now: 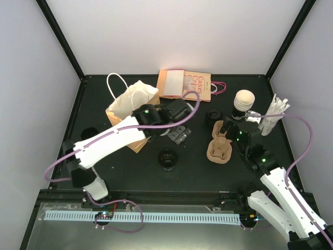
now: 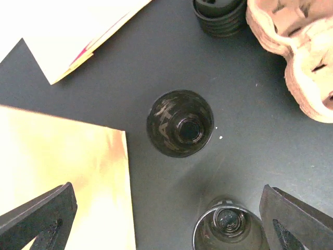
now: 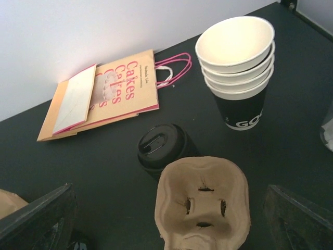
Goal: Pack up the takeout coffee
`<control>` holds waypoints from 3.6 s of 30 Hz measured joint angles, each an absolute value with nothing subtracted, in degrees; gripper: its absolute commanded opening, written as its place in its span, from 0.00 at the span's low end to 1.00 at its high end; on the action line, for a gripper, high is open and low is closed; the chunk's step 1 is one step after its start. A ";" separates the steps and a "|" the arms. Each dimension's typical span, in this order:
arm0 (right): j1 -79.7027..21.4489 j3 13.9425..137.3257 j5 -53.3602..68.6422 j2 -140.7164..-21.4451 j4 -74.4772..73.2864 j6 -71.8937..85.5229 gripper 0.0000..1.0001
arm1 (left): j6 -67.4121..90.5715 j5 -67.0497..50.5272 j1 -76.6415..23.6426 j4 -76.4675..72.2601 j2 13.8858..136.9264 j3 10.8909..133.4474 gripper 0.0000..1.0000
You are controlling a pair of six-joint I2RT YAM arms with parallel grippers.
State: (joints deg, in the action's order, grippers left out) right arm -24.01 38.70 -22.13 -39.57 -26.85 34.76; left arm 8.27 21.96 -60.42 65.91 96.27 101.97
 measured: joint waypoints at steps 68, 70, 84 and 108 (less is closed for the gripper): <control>-24.03 26.59 -2.90 -52.34 -1.41 27.29 1.00 | 47.00 -9.26 -47.48 46.89 78.41 54.35 0.16; -24.03 26.52 -2.92 -52.45 -1.32 27.29 1.00 | 47.03 -9.26 -47.59 46.98 78.76 54.35 0.09; -24.03 24.29 -2.94 -55.48 3.09 27.29 1.00 | 43.35 -7.79 -47.64 52.73 76.95 54.61 0.02; -24.71 21.17 -5.50 -55.96 7.51 27.27 1.00 | 29.95 1.50 -11.20 81.41 52.34 60.62 0.02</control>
State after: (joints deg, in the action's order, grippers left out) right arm -24.71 21.17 -5.50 -55.96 7.51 27.27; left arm 29.95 1.50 -11.20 81.41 52.34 60.62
